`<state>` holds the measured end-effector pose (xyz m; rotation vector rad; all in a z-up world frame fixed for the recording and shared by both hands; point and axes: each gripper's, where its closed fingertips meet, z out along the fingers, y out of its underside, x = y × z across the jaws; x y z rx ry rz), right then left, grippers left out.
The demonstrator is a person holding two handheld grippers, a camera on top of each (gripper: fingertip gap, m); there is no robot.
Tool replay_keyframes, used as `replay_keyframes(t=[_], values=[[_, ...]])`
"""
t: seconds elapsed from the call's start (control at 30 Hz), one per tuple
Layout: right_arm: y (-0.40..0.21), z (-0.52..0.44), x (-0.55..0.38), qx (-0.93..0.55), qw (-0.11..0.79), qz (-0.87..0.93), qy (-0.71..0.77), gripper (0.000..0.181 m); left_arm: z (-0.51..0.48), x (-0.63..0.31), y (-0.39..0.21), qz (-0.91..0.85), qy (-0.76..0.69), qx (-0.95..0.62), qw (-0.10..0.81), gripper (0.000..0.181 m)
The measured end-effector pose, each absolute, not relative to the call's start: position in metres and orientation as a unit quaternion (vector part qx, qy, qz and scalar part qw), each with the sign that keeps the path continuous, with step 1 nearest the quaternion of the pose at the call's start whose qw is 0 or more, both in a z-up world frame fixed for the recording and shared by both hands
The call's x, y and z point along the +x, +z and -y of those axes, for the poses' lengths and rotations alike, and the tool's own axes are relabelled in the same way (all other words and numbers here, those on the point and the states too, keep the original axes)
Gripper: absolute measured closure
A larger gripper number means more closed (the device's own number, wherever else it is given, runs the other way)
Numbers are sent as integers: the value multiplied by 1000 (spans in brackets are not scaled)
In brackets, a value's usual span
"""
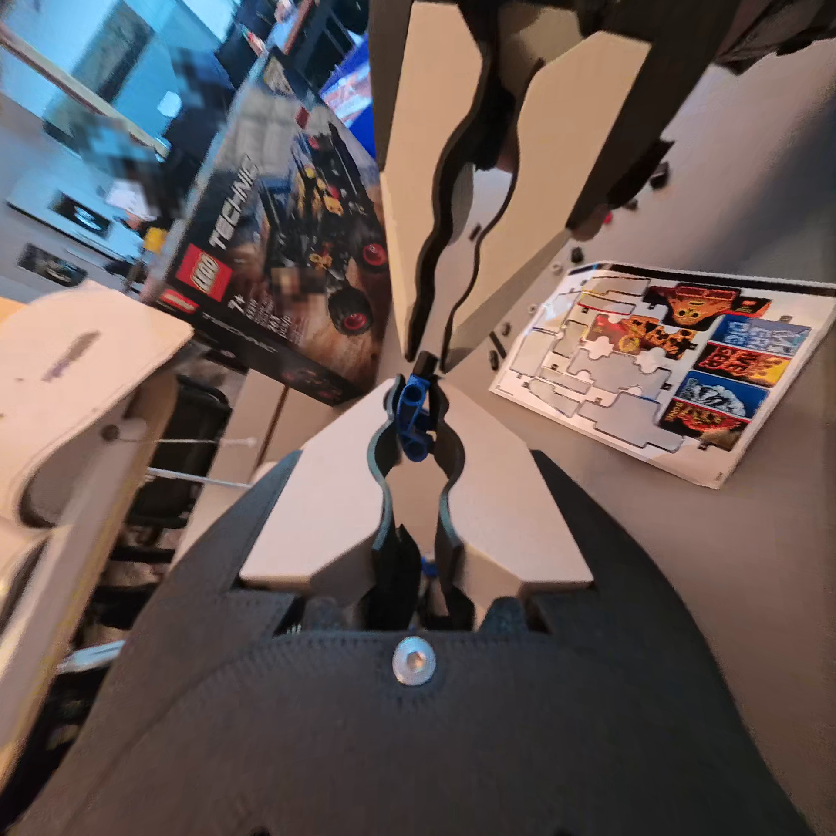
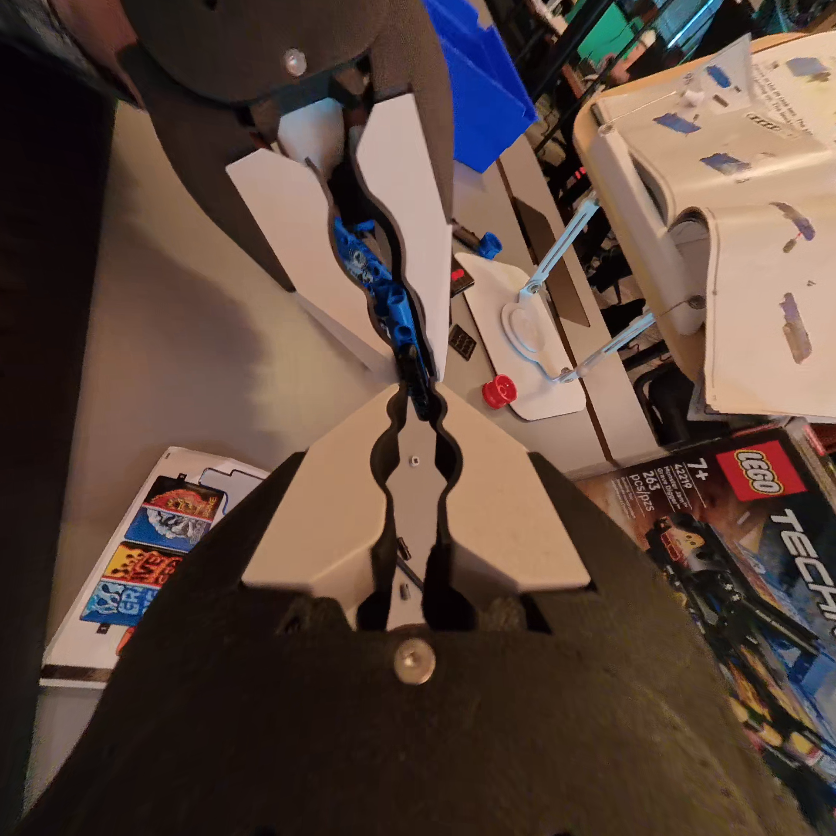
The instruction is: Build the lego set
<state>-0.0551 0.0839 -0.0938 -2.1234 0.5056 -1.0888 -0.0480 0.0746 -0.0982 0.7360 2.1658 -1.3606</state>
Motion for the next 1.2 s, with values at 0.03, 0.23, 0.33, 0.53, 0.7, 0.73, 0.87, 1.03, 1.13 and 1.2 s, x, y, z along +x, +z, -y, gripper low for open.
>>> replay_keyframes(t=[0.03, 0.23, 0.33, 0.53, 0.7, 0.73, 0.87, 1.03, 1.13, 1.2], values=[[-92, -80, -55, -813, 347, -203, -422, 168, -75, -48, -94, -776, -502, 284, 257, 172], [-82, -78, -62, -799, 374, -191, -429, 168, -77, -54, -87, -750, -517, 311, 271, 172], [-84, -85, -62, -804, 366, -176, -434, 173, -79, -59, -87, -767, -536, 287, 206, 172], [-96, -85, -62, -829, 340, -197, -399, 176, -85, -54, -97, -799, -508, 277, 165, 160], [-129, -84, -65, -876, 307, -244, -281, 176, -101, -42, -107, -833, -460, 278, 131, 148], [-137, -86, -66, -884, 300, -250, -255, 176, -105, -41, -110, -840, -450, 278, 122, 146], [-159, -98, -68, -905, 288, -269, -163, 176, -114, -37, -114, -849, -428, 285, 122, 154], [-184, -103, -72, -924, 250, -270, -104, 176, -131, -22, -114, -867, -403, 271, 113, 152], [-184, -106, -68, -924, 251, -271, -103, 176, -136, -11, -111, -872, -393, 263, 126, 152], [-184, -106, -67, -924, 245, -274, -102, 170, -140, -4, -109, -874, -385, 262, 139, 152]])
